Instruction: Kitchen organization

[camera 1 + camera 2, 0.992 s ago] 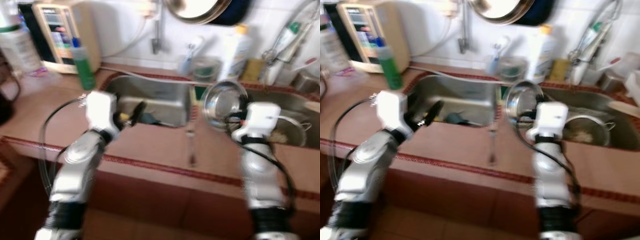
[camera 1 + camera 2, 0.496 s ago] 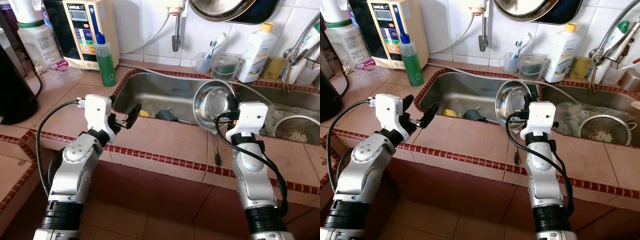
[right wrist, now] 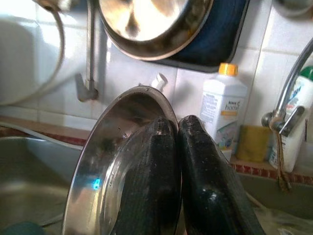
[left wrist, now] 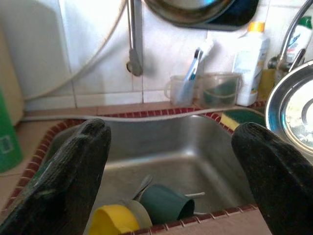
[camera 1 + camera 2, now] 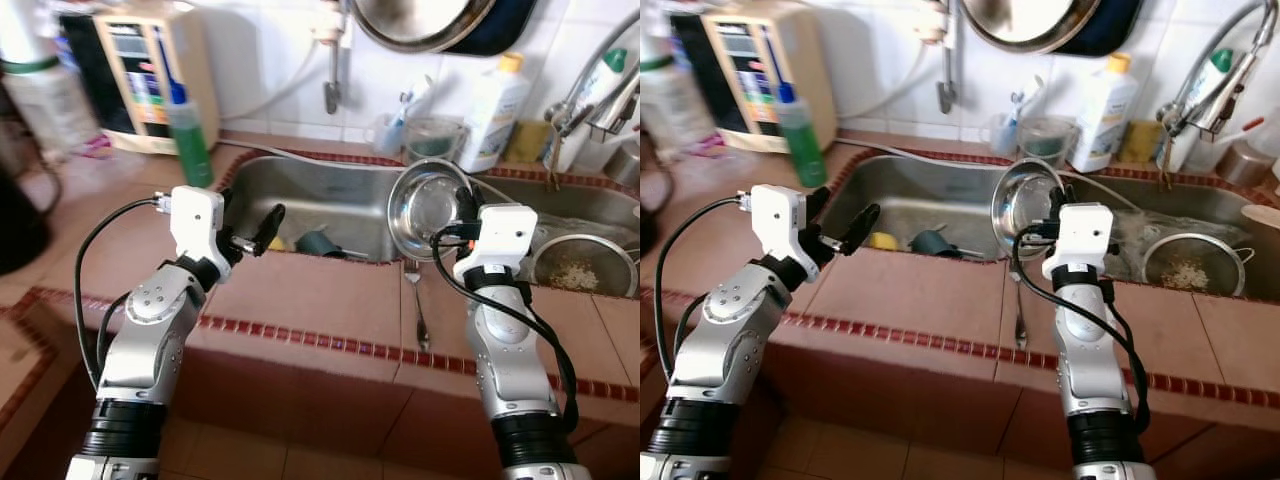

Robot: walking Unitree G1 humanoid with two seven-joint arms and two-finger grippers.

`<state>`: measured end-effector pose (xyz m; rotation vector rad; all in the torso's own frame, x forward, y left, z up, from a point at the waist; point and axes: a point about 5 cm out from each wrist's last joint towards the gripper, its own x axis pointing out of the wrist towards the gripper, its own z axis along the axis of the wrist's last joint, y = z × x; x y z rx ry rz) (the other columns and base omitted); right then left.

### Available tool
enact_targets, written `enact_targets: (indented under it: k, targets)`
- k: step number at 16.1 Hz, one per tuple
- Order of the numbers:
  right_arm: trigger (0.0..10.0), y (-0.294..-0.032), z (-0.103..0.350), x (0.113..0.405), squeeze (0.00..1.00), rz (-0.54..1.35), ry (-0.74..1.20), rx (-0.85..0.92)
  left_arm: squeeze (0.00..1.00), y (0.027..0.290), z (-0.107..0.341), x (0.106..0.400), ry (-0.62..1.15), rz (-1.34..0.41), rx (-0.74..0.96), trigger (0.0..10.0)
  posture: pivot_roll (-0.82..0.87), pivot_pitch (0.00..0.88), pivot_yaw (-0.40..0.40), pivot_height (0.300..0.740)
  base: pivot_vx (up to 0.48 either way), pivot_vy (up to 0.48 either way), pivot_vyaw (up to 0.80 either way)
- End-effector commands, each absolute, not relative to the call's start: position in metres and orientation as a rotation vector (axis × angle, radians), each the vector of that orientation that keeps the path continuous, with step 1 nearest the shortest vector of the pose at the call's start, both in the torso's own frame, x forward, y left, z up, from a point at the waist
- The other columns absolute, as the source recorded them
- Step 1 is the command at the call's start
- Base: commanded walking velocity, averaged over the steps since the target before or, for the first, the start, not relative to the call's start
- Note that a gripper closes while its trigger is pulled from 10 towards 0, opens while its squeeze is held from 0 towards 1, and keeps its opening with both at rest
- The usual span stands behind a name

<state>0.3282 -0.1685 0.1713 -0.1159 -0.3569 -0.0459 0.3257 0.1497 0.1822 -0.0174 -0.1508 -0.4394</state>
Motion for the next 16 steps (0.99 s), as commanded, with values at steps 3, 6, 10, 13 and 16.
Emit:
enact_targets:
  k: [3,6,10,13,16]
  targets:
    - [10.0,-0.1675,0.1797,0.3298,0.0,-0.047,-0.385,-0.114,0.0,0.1508,0.1863,0.3266,-0.163,-0.44,-0.013,10.0,-0.14,0.028,0.022,0.74,0.393,0.0,0.0]
    - [10.0,-0.167,0.1797,0.3299,0.0,-0.044,-0.384,-0.115,0.0,0.1505,0.1859,0.3262,-0.163,-0.439,-0.014,10.0,-0.13,0.025,0.018,0.74,0.394,0.0,0.0]
    - [10.0,-0.1648,0.1802,0.3306,0.0,-0.035,-0.386,-0.114,0.0,0.148,0.1868,0.3252,-0.173,-0.44,-0.047,10.0,-0.13,0.019,0.015,0.74,0.196,0.0,0.0]
    - [10.0,-0.1626,0.1795,0.3308,0.0,-0.018,-0.373,-0.1,0.0,0.147,0.1837,0.3262,-0.126,-0.415,-0.038,10.0,-0.14,0.017,0.016,0.74,0.0,0.0,0.0]
    - [10.0,-0.1617,0.1779,0.3318,0.0,0.003,-0.329,-0.065,0.0,0.1428,0.189,0.3223,-0.12,-0.444,-0.006,10.0,-0.14,0.017,0.016,0.74,0.0,0.0,0.0]
